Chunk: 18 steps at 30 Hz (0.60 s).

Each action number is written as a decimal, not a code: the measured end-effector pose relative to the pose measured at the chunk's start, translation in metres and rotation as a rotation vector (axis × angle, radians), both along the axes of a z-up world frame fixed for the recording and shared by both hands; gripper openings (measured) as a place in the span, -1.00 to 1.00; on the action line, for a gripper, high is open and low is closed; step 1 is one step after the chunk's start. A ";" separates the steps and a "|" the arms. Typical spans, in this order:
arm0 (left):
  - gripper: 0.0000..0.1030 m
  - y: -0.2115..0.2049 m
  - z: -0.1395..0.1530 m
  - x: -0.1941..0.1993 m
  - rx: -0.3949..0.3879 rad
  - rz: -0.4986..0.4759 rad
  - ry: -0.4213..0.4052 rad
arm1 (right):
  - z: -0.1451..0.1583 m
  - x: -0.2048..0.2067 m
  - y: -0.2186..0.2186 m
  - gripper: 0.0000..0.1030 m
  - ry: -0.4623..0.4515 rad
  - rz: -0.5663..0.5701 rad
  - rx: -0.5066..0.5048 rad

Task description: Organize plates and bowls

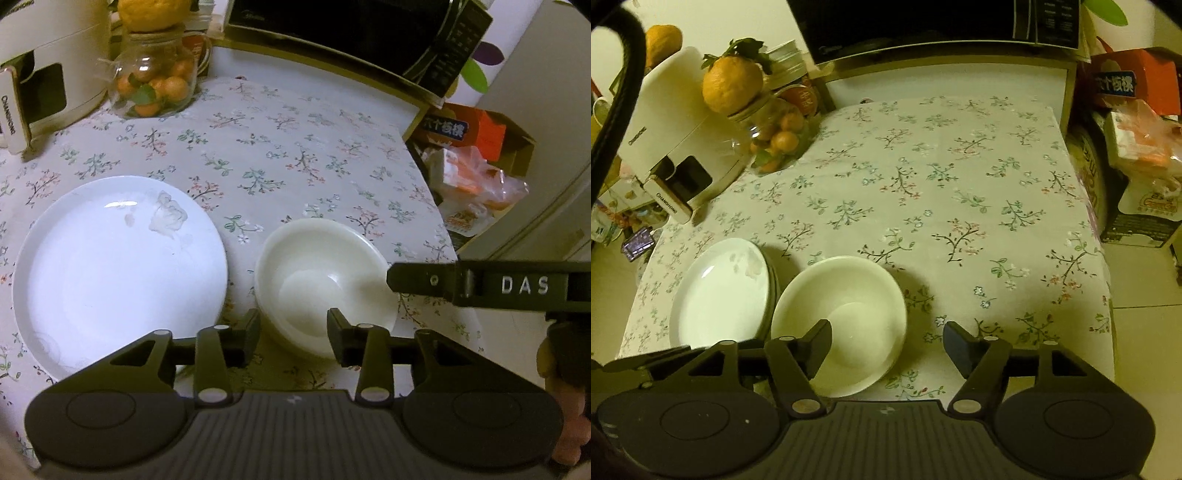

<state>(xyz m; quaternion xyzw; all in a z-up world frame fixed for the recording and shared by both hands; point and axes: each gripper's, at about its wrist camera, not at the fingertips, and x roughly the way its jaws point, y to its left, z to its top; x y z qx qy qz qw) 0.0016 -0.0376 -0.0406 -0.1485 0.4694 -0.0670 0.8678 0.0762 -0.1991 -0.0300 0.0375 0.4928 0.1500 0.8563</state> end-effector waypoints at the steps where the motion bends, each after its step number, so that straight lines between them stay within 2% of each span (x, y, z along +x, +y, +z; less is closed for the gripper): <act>1: -0.24 -0.001 0.001 -0.001 0.006 -0.003 -0.008 | 0.001 -0.001 0.000 0.40 -0.007 0.000 0.001; 7: -0.14 -0.001 0.007 -0.005 0.015 -0.014 -0.037 | 0.011 -0.007 -0.002 0.50 -0.038 0.010 0.017; 13: -0.06 -0.003 0.004 -0.005 -0.001 -0.021 -0.026 | 0.008 -0.005 -0.001 0.55 -0.028 0.005 0.008; 18: 0.13 -0.003 0.004 -0.004 -0.018 -0.028 -0.031 | 0.009 -0.004 0.001 0.70 -0.042 0.005 0.001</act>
